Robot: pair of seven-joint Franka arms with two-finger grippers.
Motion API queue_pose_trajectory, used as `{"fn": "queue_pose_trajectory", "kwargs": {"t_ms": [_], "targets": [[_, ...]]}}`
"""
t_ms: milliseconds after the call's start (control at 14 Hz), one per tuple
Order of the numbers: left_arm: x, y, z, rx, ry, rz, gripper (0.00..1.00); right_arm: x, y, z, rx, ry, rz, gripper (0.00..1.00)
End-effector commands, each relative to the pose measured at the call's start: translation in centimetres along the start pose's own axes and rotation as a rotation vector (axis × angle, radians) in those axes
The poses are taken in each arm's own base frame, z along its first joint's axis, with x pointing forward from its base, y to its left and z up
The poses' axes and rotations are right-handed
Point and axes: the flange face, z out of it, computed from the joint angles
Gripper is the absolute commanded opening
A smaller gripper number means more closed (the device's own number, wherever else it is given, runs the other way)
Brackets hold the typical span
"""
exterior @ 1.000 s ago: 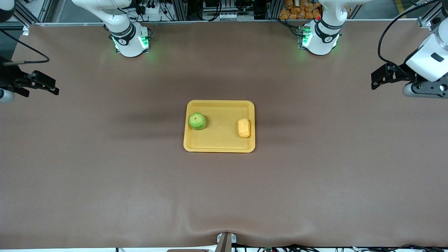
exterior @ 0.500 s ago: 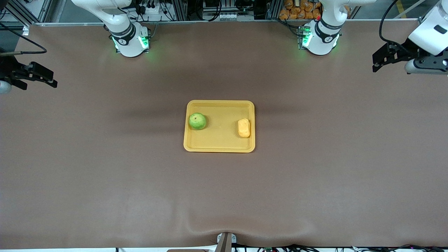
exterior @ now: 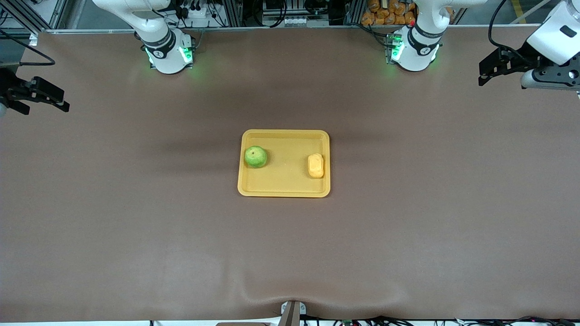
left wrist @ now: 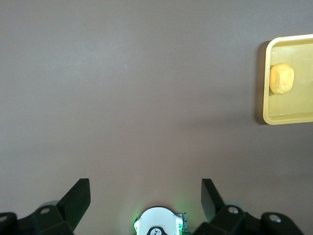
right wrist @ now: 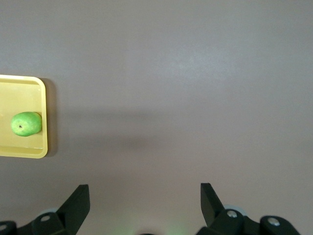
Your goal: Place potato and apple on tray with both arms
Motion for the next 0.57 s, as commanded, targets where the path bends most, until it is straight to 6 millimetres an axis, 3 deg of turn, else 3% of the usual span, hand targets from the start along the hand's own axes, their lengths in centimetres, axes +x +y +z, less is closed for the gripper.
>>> {"fn": "queue_pose_trajectory", "kwargs": {"t_ms": [0, 286, 500], "targets": [[-0.5, 0.3, -0.5, -0.010, 0.005, -0.003, 1.00, -0.1, 0.0, -0.5, 0.017, -0.002, 0.004, 1.00], [-0.3, 0.3, -0.4, -0.004, 0.003, 0.001, 1.00, 0.2, -0.2, -0.2, 0.018, -0.004, 0.009, 1.00], [1.0, -0.1, -1.2, -0.005, 0.018, -0.001, 1.00, 0.1, -0.2, -0.6, 0.018, 0.001, 0.046, 1.00]]}}
